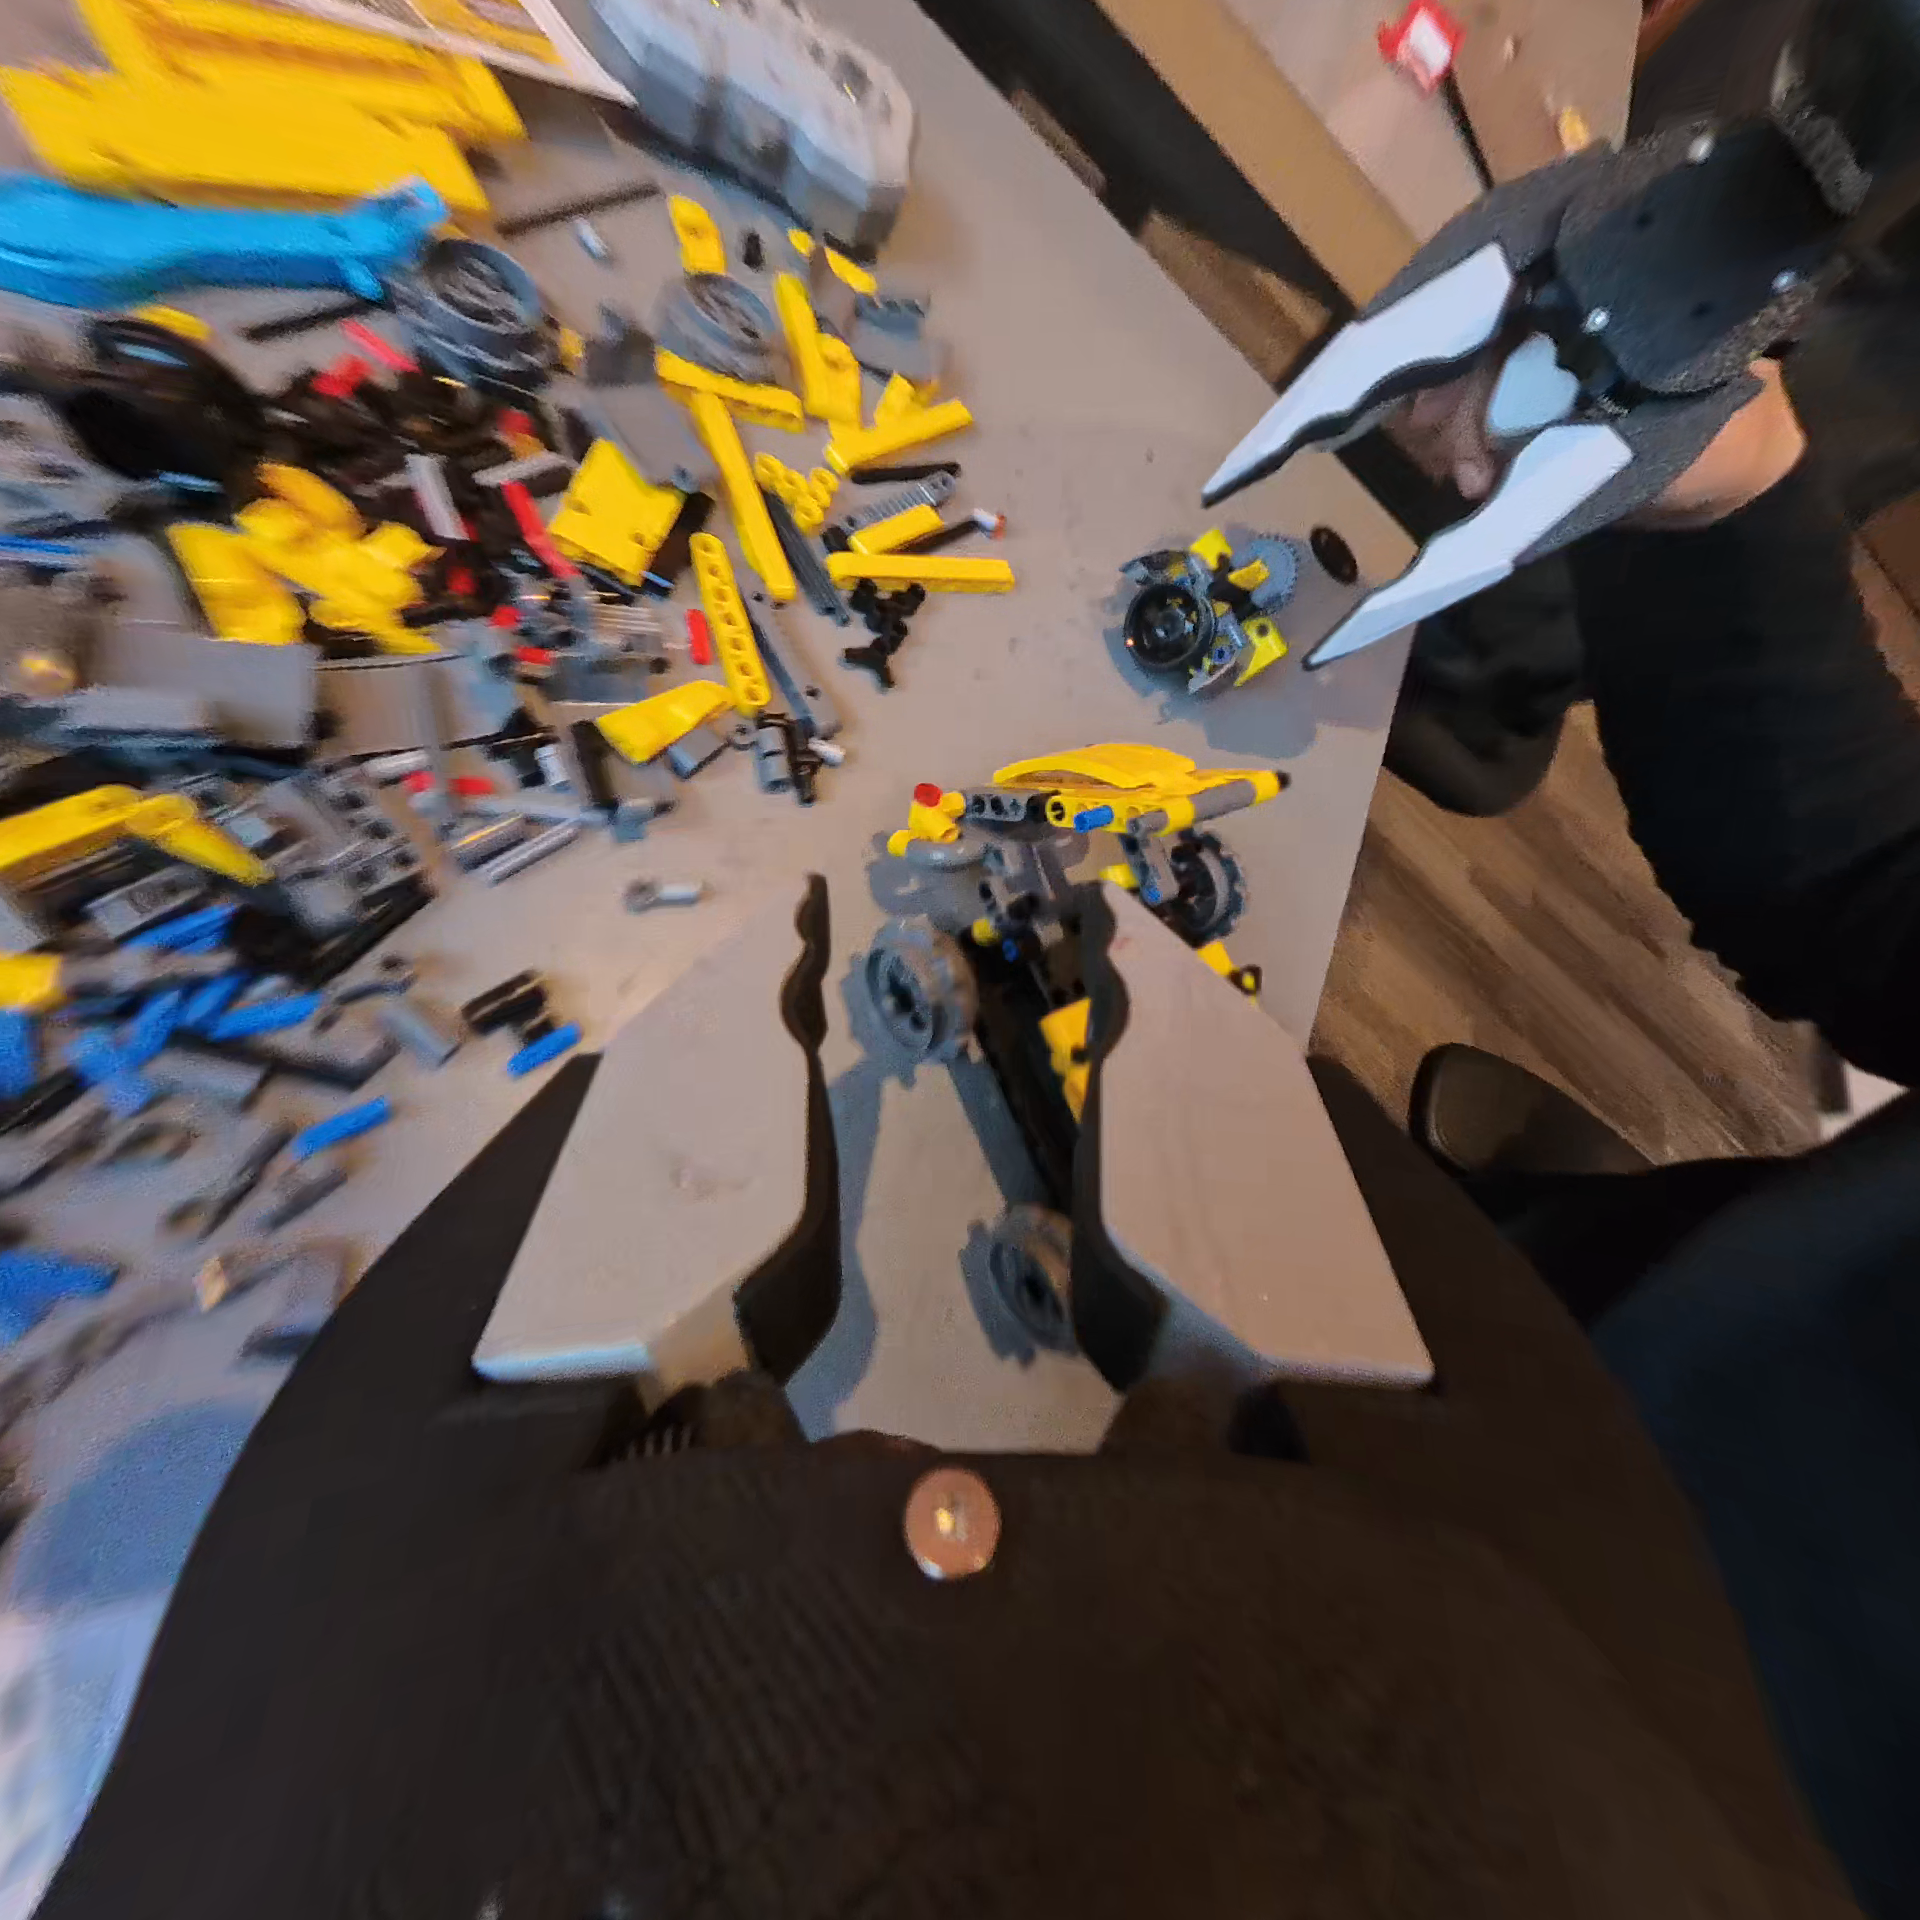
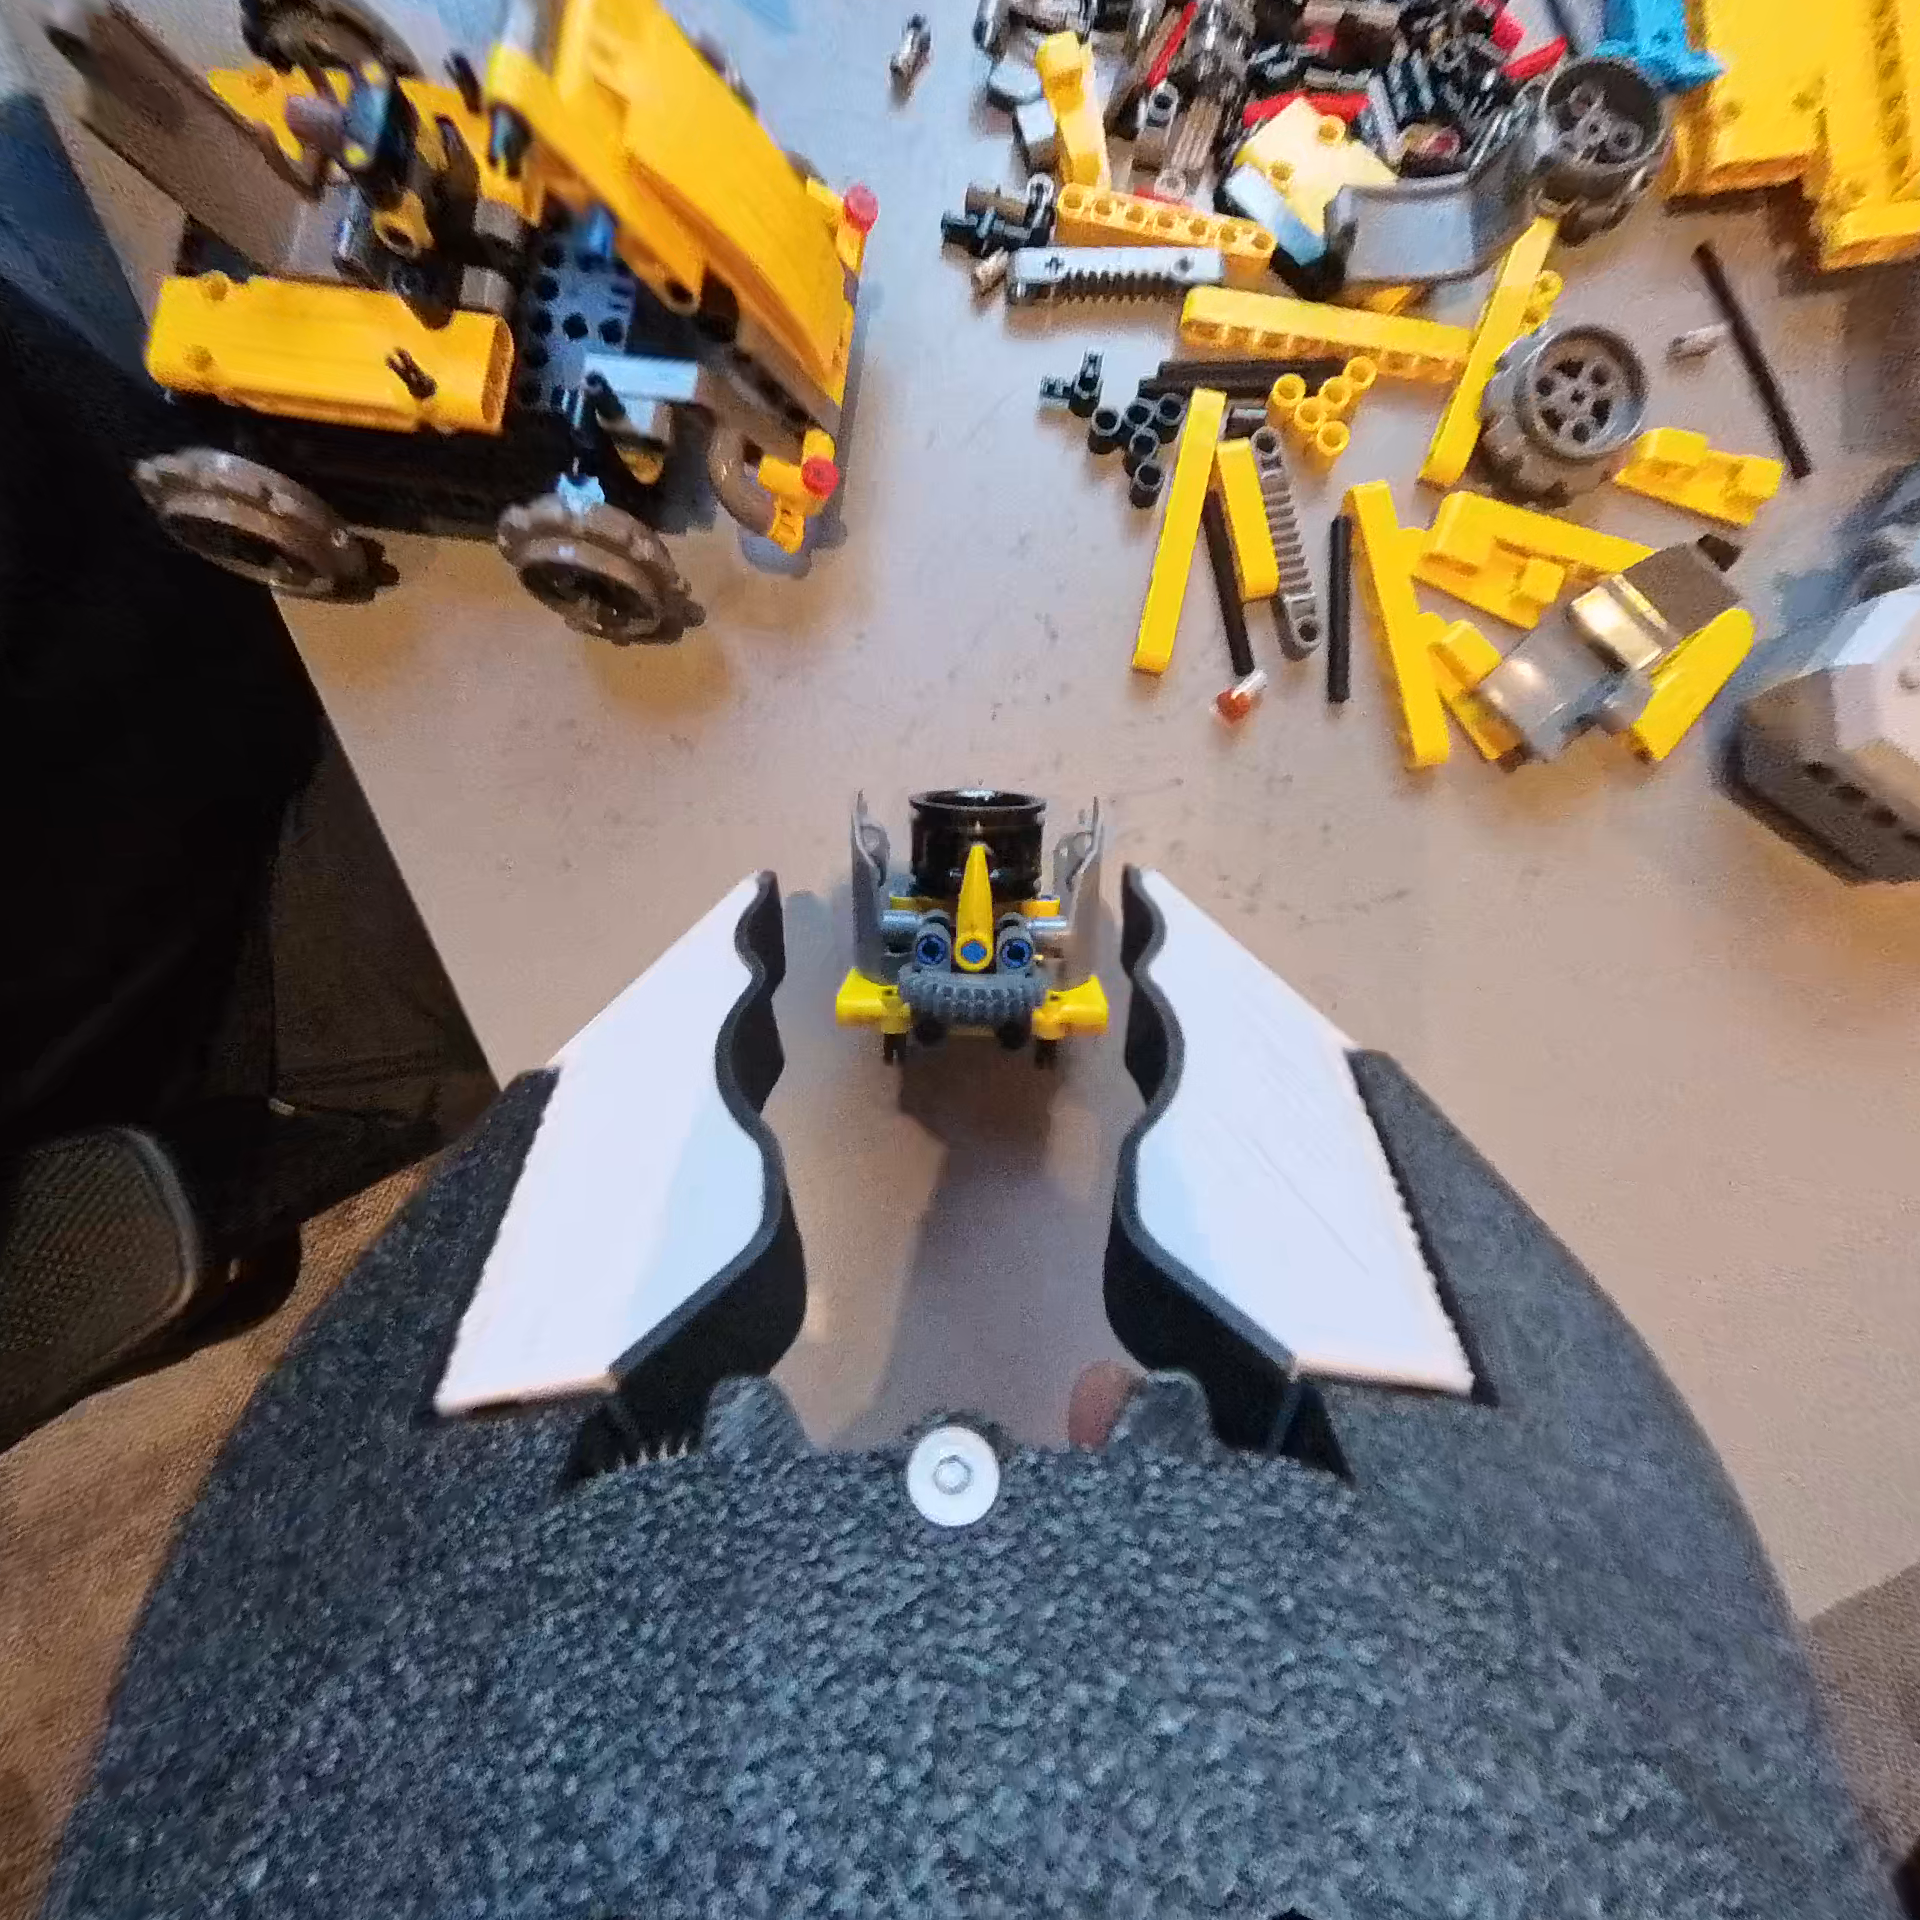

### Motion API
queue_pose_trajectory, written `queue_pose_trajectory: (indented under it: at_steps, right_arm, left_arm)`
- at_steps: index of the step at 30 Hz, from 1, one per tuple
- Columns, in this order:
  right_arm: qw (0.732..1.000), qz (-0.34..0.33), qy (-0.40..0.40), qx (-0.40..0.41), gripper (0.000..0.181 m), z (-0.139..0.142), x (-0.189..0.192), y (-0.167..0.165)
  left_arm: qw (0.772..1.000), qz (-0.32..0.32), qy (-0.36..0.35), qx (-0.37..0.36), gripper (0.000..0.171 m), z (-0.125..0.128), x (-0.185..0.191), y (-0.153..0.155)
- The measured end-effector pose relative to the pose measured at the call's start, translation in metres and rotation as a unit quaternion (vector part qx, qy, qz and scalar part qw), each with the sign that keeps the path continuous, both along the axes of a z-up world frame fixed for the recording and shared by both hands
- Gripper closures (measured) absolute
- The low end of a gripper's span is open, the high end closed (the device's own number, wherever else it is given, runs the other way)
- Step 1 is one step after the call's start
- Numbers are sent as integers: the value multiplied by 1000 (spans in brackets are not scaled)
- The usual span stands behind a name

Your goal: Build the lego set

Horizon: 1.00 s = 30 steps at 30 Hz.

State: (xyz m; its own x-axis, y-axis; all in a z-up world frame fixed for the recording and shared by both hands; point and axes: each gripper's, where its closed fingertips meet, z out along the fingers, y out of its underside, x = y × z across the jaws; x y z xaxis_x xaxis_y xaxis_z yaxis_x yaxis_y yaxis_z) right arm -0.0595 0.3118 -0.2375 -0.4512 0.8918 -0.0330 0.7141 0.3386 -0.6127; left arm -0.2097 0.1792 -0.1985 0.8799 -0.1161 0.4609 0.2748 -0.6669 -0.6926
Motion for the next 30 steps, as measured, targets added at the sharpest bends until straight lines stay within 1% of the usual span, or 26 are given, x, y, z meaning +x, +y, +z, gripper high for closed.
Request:
queue_pose_trajectory:
  at_steps: [4, 7, 9, 12, 14, 16, 19, 21, 23, 25, 28, 29, 30]
  right_arm:
    - [999, -6, 45, -2, 116, 27, -23, -4]
    - [996, -20, 88, 10, 119, 44, -54, -6]
    - [993, -40, 109, 13, 122, 51, -78, -4]
    - [992, -62, 113, 6, 124, 52, -117, -5]
    - [993, -48, 112, 4, 136, 52, -142, -18]
    - [993, -26, 112, 14, 142, 52, -166, -33]
    - [996, 23, 83, 22, 144, 43, -206, -63]
    - [997, 60, 46, 32, 142, 26, -234, -85]
    - [995, 84, 9, 50, 144, 4, -262, -100]
    - [995, 80, -16, 65, 165, -14, -292, -107]
    - [994, 81, -55, 57, 169, -37, -322, -114]
    - [994, 81, -60, 42, 174, -37, -328, -116]
    - [994, 82, -72, 32, 174, -37, -329, -117]
  left_arm:
    - [998, 61, 15, 25, 120, 23, -28, -54]
    - [993, 111, 25, 40, 120, 28, -41, -93]
    - [989, 139, 28, 47, 120, 24, -45, -115]
    - [984, 166, 41, 42, 119, 10, -43, -145]
    - [980, 188, 54, 39, 119, -1, -41, -162]
    - [975, 207, 66, 46, 119, -12, -36, -176]
    - [965, 231, 111, 48, 118, -26, -38, -190]
    - [960, 243, 121, 66, 118, -29, -38, -190]
    - [960, 242, 111, 91, 116, -29, -34, -185]
    - [962, 230, 99, 108, 114, -30, -30, -181]
    - [964, 209, 109, 124, 113, -30, -30, -180]
    - [964, 204, 116, 127, 113, -31, -31, -181]
    - [963, 202, 124, 129, 113, -30, -34, -183]
